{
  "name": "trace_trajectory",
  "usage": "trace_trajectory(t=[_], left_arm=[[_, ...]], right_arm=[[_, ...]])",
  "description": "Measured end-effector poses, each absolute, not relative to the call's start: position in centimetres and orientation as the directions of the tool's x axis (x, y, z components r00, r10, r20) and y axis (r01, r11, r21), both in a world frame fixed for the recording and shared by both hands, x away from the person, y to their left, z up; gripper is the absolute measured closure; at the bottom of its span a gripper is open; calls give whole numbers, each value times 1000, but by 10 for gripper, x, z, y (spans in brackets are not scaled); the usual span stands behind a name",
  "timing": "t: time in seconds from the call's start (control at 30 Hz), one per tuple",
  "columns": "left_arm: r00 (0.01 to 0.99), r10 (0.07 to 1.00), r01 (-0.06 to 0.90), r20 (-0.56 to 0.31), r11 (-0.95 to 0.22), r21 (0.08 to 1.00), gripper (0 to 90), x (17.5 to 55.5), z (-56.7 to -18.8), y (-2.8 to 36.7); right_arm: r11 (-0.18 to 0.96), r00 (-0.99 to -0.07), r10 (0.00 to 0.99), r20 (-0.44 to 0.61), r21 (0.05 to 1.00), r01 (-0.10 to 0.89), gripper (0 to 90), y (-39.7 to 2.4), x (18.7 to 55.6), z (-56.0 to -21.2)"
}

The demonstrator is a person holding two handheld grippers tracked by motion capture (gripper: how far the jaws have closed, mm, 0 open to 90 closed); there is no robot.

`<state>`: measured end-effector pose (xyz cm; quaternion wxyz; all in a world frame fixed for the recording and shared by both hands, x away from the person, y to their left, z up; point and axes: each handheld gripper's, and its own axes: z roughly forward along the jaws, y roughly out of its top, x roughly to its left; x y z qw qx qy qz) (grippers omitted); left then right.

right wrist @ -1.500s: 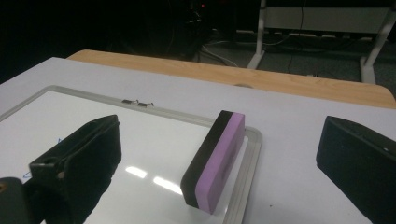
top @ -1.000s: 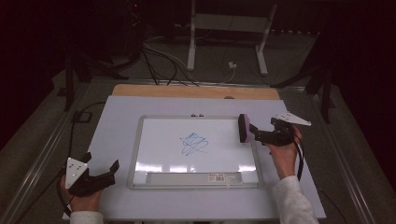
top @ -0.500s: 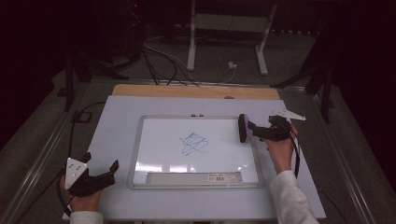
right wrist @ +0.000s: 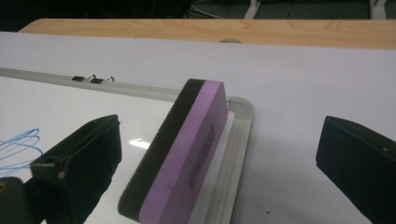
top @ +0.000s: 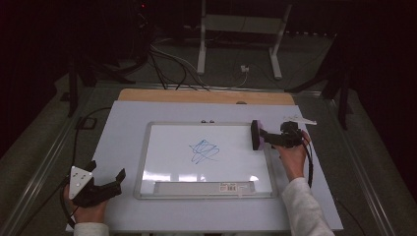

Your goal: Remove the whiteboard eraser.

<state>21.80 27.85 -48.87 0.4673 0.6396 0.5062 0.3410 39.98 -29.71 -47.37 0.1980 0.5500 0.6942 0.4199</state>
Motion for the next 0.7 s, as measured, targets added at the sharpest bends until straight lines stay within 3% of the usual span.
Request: trace_trajectory(t=[0.47, 0.7], left_arm=[[254, 966, 329, -39, -48, 943, 6, 218, -490, 279], [254, 967, 330, -36, -52, 942, 6, 218, -490, 279]], right_arm=[[30, -318, 917, 242, 753, 658, 170, -296, 406, -482], [9, -325, 894, 309, 711, 703, 452, -292, 408, -487]])
